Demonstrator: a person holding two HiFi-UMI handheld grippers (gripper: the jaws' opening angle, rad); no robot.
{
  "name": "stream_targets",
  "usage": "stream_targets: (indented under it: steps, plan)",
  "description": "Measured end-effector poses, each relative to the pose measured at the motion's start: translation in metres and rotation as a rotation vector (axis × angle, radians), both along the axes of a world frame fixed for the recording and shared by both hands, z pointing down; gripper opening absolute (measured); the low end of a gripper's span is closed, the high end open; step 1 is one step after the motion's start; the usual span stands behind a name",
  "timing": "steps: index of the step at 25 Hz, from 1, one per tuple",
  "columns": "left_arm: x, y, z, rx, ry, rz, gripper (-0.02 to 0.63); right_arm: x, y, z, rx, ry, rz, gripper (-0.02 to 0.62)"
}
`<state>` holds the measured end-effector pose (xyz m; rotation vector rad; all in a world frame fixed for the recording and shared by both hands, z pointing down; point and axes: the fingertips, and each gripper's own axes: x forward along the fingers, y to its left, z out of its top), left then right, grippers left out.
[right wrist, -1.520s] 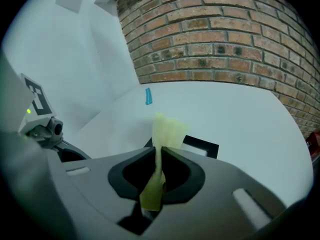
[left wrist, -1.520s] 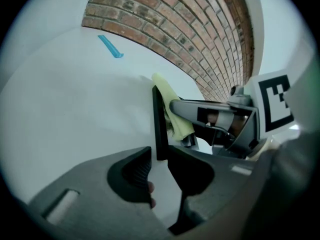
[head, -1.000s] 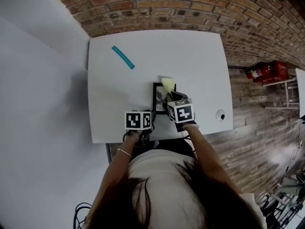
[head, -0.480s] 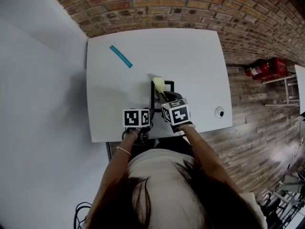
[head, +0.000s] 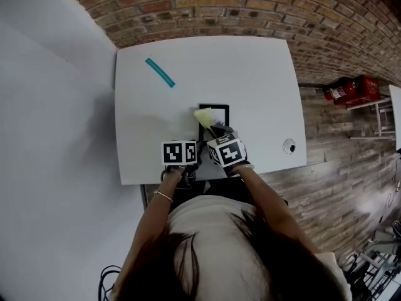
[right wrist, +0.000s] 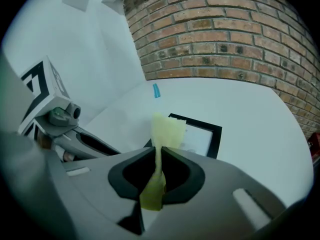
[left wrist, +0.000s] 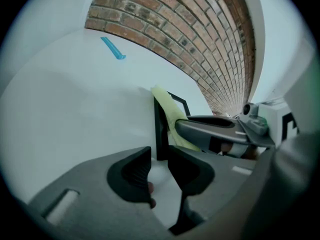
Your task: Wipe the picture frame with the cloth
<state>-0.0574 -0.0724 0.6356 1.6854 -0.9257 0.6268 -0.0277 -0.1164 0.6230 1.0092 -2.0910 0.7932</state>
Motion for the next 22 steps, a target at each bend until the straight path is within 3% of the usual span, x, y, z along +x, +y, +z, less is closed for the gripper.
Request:
stream_targets:
  steps: [14, 22]
  plan:
    - [-0.002, -0.001, 0.001, 0.002, -0.008, -0.017, 0.107, 0.045, -0.004, 0.002, 0.010, 0.061, 0.135, 0.040]
    - [-0.001, 0.000, 0.002, -0.001, -0.009, -0.019, 0.107, 0.037, -0.004, -0.012, 0.010, -0.027, 0.159, 0.037]
